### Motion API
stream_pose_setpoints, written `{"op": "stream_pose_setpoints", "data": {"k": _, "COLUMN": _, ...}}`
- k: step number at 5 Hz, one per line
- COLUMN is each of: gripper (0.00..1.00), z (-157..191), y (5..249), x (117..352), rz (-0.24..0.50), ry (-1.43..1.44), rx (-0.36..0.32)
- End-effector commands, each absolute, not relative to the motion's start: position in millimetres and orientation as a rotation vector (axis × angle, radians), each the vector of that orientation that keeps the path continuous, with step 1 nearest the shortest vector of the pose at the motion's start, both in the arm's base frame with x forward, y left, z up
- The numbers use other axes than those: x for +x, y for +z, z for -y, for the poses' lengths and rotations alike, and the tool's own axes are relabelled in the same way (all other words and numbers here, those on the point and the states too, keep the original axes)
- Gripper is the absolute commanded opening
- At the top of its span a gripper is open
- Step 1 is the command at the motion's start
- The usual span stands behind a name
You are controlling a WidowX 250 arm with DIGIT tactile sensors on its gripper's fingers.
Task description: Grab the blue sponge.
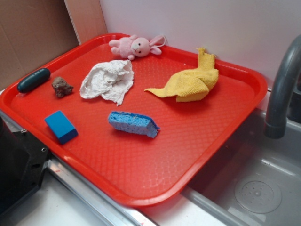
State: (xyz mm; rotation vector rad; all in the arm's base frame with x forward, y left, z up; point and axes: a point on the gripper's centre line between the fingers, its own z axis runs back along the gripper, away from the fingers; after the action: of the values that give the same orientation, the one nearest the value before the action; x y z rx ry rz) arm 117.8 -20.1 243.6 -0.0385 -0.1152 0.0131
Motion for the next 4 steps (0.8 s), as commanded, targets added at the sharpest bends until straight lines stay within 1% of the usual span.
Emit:
{"op": "stream_pose_setpoints", "data": {"k": 1, "gripper": 1.0, "z": 20.1, "y": 243.6, "x": 117.8, "rz": 0.115, "ry": 0.013, "rx": -0.039}}
{"op": "stream_pose_setpoints", "data": {"k": 2, "gripper": 1.0, "z": 63.1, "y": 193.6, "x": 143.0, "rz": 0.125, "ry": -0.243, "rx": 0.052}}
{"op": "stream_pose_setpoints", "data": {"k": 3, "gripper": 1.0, "z": 94.2, "y": 142.0, "x": 155.0, "rz": 0.124, "ry": -0.496, "rx": 0.097}}
{"op": "stream_pose_setpoints", "data": {"k": 4, "gripper": 1.0, "z": 104.4, "y": 117.7, "x": 135.5, "rz": 0.127, "ry": -0.746, "rx": 0.077}}
